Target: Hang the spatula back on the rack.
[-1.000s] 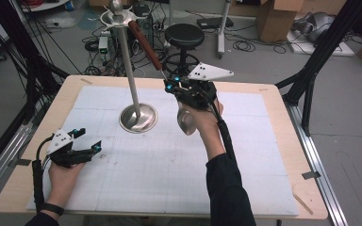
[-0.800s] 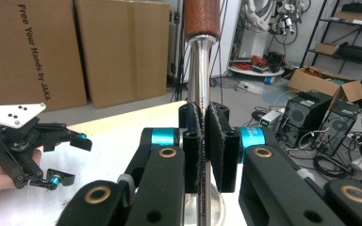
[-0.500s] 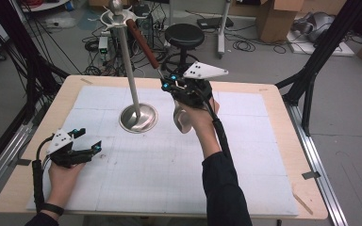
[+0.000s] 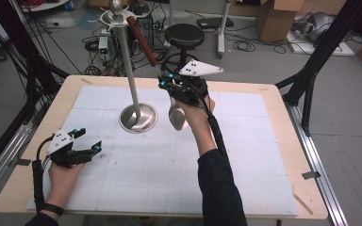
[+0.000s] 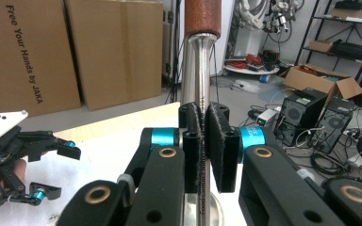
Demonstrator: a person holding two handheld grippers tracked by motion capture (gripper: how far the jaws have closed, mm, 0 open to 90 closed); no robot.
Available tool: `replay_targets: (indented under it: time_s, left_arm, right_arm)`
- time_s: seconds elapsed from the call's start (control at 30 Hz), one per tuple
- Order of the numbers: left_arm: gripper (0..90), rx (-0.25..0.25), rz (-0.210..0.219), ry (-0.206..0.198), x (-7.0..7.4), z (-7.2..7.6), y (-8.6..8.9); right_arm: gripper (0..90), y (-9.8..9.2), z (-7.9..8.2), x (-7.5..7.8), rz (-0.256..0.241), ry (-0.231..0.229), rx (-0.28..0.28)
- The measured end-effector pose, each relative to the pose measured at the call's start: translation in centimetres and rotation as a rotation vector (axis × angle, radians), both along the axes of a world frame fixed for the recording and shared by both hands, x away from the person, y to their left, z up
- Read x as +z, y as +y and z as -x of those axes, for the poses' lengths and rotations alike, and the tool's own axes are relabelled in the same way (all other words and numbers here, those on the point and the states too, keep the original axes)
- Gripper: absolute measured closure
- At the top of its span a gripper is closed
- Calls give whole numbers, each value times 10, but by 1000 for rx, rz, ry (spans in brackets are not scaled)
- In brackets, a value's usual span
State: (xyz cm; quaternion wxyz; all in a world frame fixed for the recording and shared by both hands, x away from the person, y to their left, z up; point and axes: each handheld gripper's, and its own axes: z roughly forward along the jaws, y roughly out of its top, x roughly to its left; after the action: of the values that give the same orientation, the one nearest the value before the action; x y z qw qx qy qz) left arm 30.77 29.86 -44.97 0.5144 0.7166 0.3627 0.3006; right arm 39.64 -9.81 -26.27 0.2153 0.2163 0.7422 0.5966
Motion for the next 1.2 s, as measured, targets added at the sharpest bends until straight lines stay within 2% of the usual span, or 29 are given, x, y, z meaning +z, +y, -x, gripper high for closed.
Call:
replay_targets:
  time_s: [1.2]
  left_arm:
    - [187, 0, 1, 2, 0, 0, 0]
  right_arm:
    - [848, 22, -21, -13, 20, 56, 35]
